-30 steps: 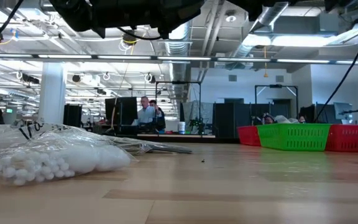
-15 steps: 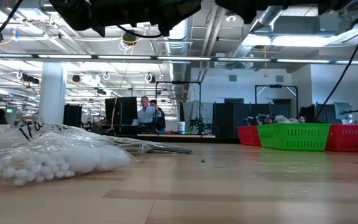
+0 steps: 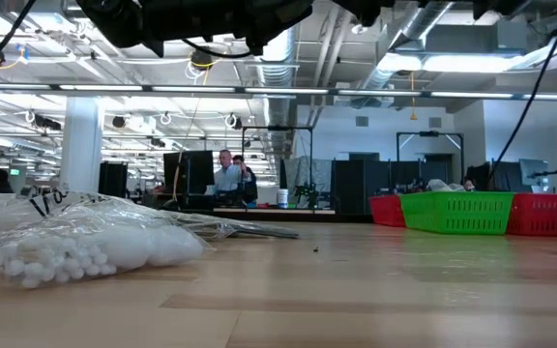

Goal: Pick & Place Travel size toiletries
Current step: Put the gray deodorant into the bottom red bin

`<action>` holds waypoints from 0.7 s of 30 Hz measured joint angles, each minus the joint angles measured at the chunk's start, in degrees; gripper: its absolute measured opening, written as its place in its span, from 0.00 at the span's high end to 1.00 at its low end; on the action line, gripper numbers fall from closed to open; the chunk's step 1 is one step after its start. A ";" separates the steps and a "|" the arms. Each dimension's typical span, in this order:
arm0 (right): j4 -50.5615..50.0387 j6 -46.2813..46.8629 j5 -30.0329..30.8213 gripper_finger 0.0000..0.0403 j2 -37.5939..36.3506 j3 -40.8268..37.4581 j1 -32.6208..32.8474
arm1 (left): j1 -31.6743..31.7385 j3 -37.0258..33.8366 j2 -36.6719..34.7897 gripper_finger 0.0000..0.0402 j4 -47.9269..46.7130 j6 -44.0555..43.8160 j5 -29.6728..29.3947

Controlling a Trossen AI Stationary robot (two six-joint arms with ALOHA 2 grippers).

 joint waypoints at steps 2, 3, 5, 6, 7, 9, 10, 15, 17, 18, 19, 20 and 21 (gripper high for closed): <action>0.07 -0.04 -0.02 0.38 -0.03 0.38 0.00 | 0.00 0.00 0.00 0.53 -0.13 0.06 -0.06; 0.01 -0.04 -0.02 0.38 -0.03 0.47 0.00 | 0.00 0.00 0.00 0.53 -0.15 0.08 -0.04; 0.05 -0.04 -0.04 0.38 -0.03 0.68 0.00 | 0.00 0.00 0.00 0.51 -0.13 0.09 -0.04; 0.41 -0.04 -0.19 0.38 0.11 0.69 0.00 | 0.00 0.00 0.00 0.51 -0.13 0.08 -0.03; 1.47 -0.04 -0.58 0.38 0.77 0.77 0.00 | 0.00 0.00 0.00 0.51 -0.15 0.10 -0.01; 2.70 -0.03 -1.39 0.38 2.02 0.79 -0.02 | -0.02 -0.02 0.00 0.51 -0.26 0.24 0.02; 3.53 -0.06 -1.57 0.38 2.76 0.83 -0.02 | 0.00 -0.02 0.00 0.52 -0.28 0.28 0.02; 4.32 -0.96 -1.68 0.38 7.29 3.33 -0.40 | 0.00 -0.02 0.00 0.52 -0.27 0.26 0.04; 4.69 -0.97 -1.69 0.38 8.51 4.44 -0.44 | -0.02 -0.04 0.00 0.51 -0.27 0.28 0.04; 4.66 -0.98 -1.68 0.38 9.06 4.84 -0.42 | -0.02 -0.03 0.00 0.50 -0.27 0.28 0.04; 4.62 -0.98 -1.70 0.38 9.71 5.31 -0.39 | -0.04 -0.04 0.00 0.50 -0.26 0.28 0.05; 4.64 -0.98 -1.70 0.38 10.34 5.81 -0.37 | -0.04 -0.04 0.00 0.50 -0.26 0.28 0.07; 4.43 -0.98 -1.79 0.38 10.60 6.02 -0.37 | -0.04 -0.04 0.00 0.51 -0.24 0.28 0.13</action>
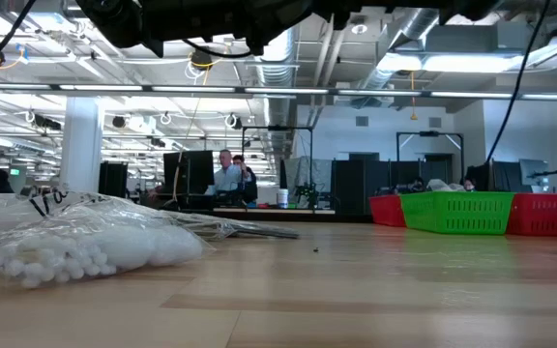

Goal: Pick & Place Travel size toiletries
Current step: Put the gray deodorant into the bottom red bin

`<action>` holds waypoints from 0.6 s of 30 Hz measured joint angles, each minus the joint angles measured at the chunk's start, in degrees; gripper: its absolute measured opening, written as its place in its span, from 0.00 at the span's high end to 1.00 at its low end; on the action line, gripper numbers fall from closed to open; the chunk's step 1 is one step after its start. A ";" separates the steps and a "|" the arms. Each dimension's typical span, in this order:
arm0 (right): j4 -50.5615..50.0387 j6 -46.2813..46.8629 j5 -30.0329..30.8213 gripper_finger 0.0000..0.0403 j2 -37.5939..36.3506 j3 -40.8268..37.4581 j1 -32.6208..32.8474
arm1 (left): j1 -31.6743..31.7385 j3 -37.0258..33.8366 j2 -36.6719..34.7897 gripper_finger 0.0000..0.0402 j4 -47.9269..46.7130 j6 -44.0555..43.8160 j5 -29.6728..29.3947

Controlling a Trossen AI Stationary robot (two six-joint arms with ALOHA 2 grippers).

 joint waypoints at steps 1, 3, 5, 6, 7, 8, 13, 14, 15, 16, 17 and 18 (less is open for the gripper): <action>-0.13 0.00 -0.08 0.38 0.34 0.26 0.00 | 0.00 -0.02 0.00 0.52 -0.02 0.00 0.02; -0.17 -0.13 -0.10 0.40 0.80 0.63 0.00 | 0.00 -0.02 0.00 0.53 -0.02 0.04 0.32; -0.16 -0.22 -0.07 0.43 1.02 0.63 0.06 | 0.03 -0.03 0.00 0.53 -0.22 0.14 0.92; -0.18 -0.18 -0.07 0.46 1.02 0.63 0.04 | 0.04 -0.04 0.00 0.52 -0.26 0.28 0.94; -0.21 -0.21 -0.07 0.48 0.97 0.63 0.04 | 0.04 -0.04 0.00 0.51 -0.28 0.24 0.92; -0.29 -0.38 -0.04 0.51 0.88 0.63 0.04 | 0.04 -0.04 0.00 0.50 -0.26 0.18 0.85; -0.40 -0.44 0.00 0.51 0.85 0.59 0.02 | 0.04 -0.04 0.00 0.52 -0.31 0.07 0.83; -0.44 -0.44 -0.02 0.51 0.82 0.59 0.02 | 0.04 -0.04 0.00 0.53 -0.31 0.07 0.83; -0.57 -0.46 -0.04 0.51 0.81 0.59 0.02 | 0.04 -0.04 0.00 0.53 -0.31 0.07 0.85; -0.69 -0.47 -0.04 0.51 0.80 0.59 0.02 | 0.04 -0.04 0.00 0.53 -0.35 0.04 0.83; -0.85 -0.54 -0.04 0.51 0.80 0.59 0.02 | 0.04 -0.04 0.00 0.53 -0.41 0.07 0.83; -0.97 -0.55 -0.04 0.51 0.80 0.59 0.02 | 0.04 -0.04 0.00 0.52 -0.48 0.07 0.83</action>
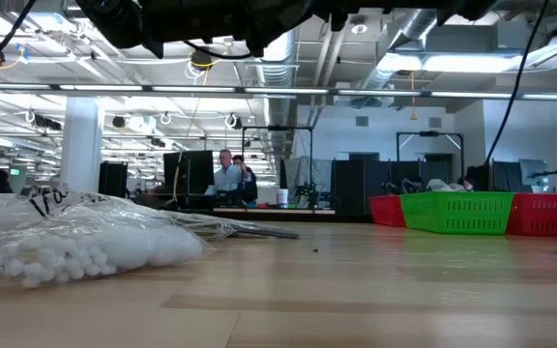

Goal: Pick & Place Travel size toiletries
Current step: Put the gray deodorant into the bottom red bin

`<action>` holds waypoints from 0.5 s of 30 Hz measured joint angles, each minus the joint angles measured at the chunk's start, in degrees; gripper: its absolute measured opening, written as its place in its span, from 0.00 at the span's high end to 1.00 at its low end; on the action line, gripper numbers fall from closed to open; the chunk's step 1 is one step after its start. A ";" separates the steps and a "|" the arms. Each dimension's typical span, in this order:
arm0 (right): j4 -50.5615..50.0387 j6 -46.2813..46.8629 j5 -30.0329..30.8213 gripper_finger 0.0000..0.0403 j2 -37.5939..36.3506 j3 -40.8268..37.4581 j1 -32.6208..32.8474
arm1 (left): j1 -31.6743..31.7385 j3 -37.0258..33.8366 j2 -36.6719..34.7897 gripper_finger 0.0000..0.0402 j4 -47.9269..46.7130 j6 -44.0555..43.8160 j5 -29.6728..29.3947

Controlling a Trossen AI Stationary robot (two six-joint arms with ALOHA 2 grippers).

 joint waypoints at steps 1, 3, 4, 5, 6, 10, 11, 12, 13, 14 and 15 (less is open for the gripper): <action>-0.08 -0.03 0.00 0.51 0.00 0.00 0.00 | 0.00 0.00 0.01 0.50 -0.09 -0.01 0.00; -0.26 -0.04 0.00 0.51 0.00 0.00 0.00 | 0.00 0.00 0.02 0.47 -0.23 -0.07 0.01; -0.28 -0.04 -0.02 0.51 0.00 0.00 0.00 | 0.00 0.00 0.02 0.46 -0.24 -0.07 0.00; -0.28 -0.04 0.00 0.51 0.00 0.00 0.00 | 0.00 0.00 0.02 0.46 -0.24 -0.07 -0.02; -0.28 -0.04 -0.01 0.51 0.00 0.00 -0.04 | 0.00 0.00 0.02 0.46 -0.24 -0.07 -0.01; -0.28 -0.04 -0.02 0.51 0.00 -0.02 -0.04 | 0.15 0.00 0.02 0.50 -0.27 0.30 0.09; -0.30 -0.07 -0.04 0.51 -0.05 -0.04 -0.04 | 0.15 -0.07 0.02 0.50 -0.27 0.72 0.07; -0.59 -0.14 -0.04 0.51 -0.27 -0.04 -0.02 | 0.15 -0.22 0.02 0.51 -0.23 1.22 0.00; -0.94 -0.24 -0.04 0.51 -0.33 -0.04 -0.02 | 0.13 -0.36 0.06 0.51 -0.24 1.47 -0.18; -1.26 -0.34 -0.04 0.51 -0.43 -0.04 -0.04 | 0.13 -0.56 0.07 0.51 -0.24 1.51 -0.40; -1.59 -0.71 -0.08 0.51 -0.45 -0.04 -0.04 | 0.13 -0.79 0.10 0.50 -0.21 1.61 -0.55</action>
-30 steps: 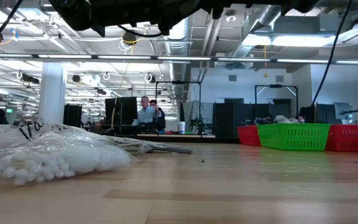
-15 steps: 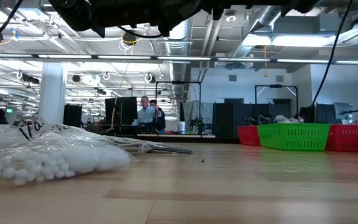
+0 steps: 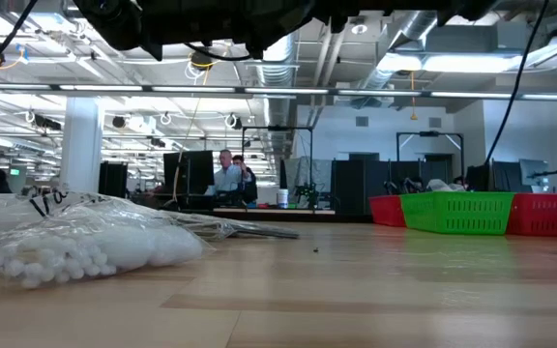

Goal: Pick & Place Travel size toiletries
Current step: Put the gray deodorant into the bottom red bin

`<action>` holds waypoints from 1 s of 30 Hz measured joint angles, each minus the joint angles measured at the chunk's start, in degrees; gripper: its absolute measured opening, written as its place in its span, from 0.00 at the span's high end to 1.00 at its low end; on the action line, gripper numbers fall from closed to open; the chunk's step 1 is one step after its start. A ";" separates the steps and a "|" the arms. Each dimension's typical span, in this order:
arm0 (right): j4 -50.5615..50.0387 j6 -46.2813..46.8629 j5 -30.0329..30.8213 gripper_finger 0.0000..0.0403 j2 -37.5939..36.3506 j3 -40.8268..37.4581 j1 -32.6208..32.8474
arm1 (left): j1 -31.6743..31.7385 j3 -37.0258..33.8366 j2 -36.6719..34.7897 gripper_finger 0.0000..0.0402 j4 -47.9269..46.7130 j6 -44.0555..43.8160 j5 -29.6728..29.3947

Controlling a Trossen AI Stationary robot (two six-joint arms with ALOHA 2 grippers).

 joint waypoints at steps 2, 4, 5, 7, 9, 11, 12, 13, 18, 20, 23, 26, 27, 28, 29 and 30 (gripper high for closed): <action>-1.46 -0.21 -0.18 0.51 -0.65 -0.15 -0.14 | 0.00 -0.48 0.00 0.48 -0.04 0.12 0.11; -2.03 -0.21 -0.17 0.51 -1.45 -0.21 -0.47 | 0.00 -0.79 -0.15 0.45 -0.03 0.13 0.20; -2.63 -0.20 -0.18 0.51 -1.89 -0.16 -0.63 | 0.02 -0.91 -0.18 0.43 -0.12 0.14 0.17; -4.51 0.24 -0.19 0.51 -2.65 -0.15 -0.99 | 0.09 -1.26 -0.17 0.41 -0.49 0.14 -0.03; -6.33 0.67 -0.13 0.51 -3.33 -0.15 -1.08 | 0.34 -1.48 -0.17 0.40 -1.04 0.16 -0.63; -8.16 0.67 0.26 0.51 -4.46 -0.15 -1.13 | 0.38 -1.48 -0.17 0.39 -1.94 0.19 -0.94; -9.12 0.69 0.41 0.51 -5.02 -0.11 -1.15 | 0.39 -1.48 -0.17 0.39 -2.27 0.21 -1.07; -10.93 0.69 0.62 0.51 -5.73 -0.11 -1.18 | 0.39 -1.48 -0.17 0.39 -2.44 0.21 -1.27; -19.19 2.93 0.72 0.51 -8.71 -0.11 -2.20 | 0.39 -1.48 -0.15 0.40 -2.82 0.23 -1.43; -22.53 3.70 1.08 0.51 -9.77 -0.11 -2.78 | 0.39 -1.48 -0.15 0.41 -3.21 0.27 -1.40; -27.29 5.03 1.64 0.51 -11.43 -0.11 -3.82 | 0.35 -1.48 -0.15 0.41 -4.45 0.27 -1.42; -32.55 6.43 3.16 0.51 -13.10 -0.11 -4.82 | 0.37 -1.46 -0.15 0.42 -6.10 0.21 -1.48; -34.55 7.09 3.65 0.51 -13.66 -0.11 -5.12 | 0.37 -1.46 -0.15 0.42 -6.60 -0.06 -1.50; -36.50 7.75 4.06 0.51 -14.19 -0.11 -5.43 | 0.37 -1.46 -0.15 0.42 -7.14 -0.18 -1.52; -38.12 8.30 4.31 0.51 -14.69 -0.11 -5.79 | 0.37 -1.46 -0.15 0.42 -7.77 -0.25 -1.53; -39.81 8.94 4.70 0.51 -15.22 -0.11 -6.15 | 0.36 -1.46 -0.15 0.42 -8.43 -0.31 -1.55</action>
